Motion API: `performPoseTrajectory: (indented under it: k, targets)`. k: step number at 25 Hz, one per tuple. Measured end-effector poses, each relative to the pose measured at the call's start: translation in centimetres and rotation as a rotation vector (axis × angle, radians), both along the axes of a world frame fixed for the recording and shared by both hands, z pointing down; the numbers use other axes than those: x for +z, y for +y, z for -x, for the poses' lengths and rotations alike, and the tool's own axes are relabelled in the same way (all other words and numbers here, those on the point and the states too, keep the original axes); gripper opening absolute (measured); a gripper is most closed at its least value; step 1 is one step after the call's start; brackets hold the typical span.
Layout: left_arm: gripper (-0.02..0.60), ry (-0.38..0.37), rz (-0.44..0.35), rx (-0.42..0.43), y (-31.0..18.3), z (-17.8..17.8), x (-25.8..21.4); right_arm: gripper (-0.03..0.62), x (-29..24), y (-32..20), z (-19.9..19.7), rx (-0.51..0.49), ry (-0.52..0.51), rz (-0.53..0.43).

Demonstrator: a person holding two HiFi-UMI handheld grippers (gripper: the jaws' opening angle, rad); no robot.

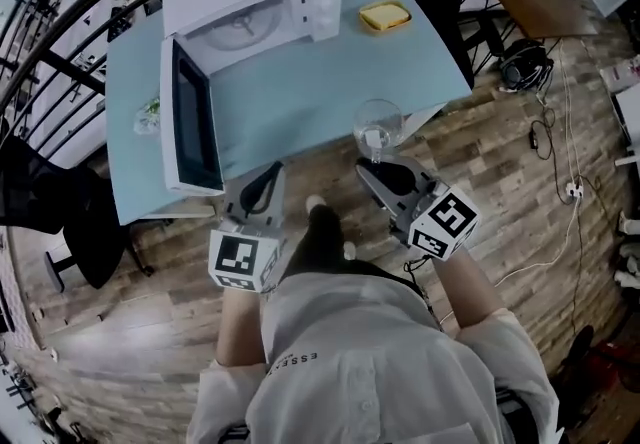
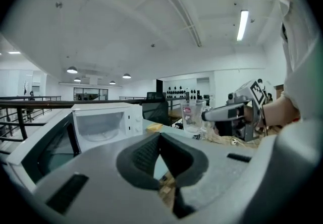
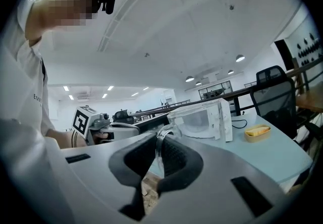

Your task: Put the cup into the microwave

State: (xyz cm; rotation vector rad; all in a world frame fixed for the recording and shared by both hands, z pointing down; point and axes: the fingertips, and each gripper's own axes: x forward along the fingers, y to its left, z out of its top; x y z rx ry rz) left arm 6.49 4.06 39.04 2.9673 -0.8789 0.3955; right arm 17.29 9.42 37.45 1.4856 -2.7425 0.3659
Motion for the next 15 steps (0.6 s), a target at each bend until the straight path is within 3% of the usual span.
performPoseTrajectory:
  k: [15]
  targets:
    - [0.002, 0.045, 0.013, -0.167, -16.4, -1.7, 1.5, 0.031, 2.6, -19.8, 1.3, -0.244, 0.001, 0.047]
